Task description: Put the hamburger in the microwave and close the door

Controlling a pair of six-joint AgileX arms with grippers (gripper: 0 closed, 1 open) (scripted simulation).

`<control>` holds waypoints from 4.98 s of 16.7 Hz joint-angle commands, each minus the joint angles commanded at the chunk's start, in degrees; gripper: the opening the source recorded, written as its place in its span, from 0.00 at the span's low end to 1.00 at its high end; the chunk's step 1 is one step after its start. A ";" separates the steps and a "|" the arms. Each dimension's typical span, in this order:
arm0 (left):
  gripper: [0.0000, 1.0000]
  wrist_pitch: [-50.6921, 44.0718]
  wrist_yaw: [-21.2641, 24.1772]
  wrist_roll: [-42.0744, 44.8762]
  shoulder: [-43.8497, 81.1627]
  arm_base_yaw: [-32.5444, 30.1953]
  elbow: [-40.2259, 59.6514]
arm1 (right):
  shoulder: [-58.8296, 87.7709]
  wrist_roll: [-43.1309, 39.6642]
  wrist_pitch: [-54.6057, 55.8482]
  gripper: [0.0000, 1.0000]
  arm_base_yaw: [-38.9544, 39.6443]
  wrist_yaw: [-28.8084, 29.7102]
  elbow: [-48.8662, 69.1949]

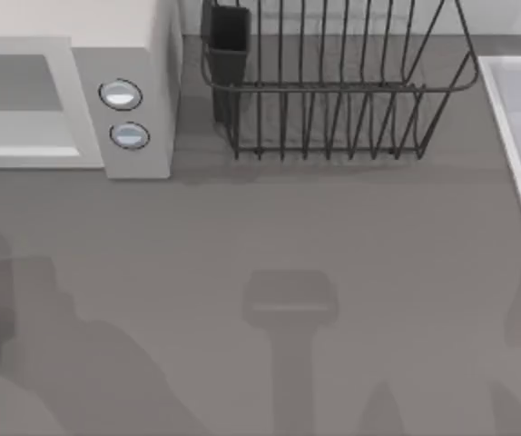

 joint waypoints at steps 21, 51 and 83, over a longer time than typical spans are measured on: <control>0.00 2.54 0.01 0.09 1.51 0.05 -1.46 | 0.00 0.00 0.00 1.00 0.00 0.00 0.00; 0.00 -18.97 1.02 -6.20 -8.57 -0.40 13.40 | 0.00 0.00 0.00 1.00 0.00 0.00 0.00; 0.00 83.86 14.55 -83.52 19.68 -6.10 3.15 | 0.00 0.00 0.00 1.00 0.00 0.00 0.00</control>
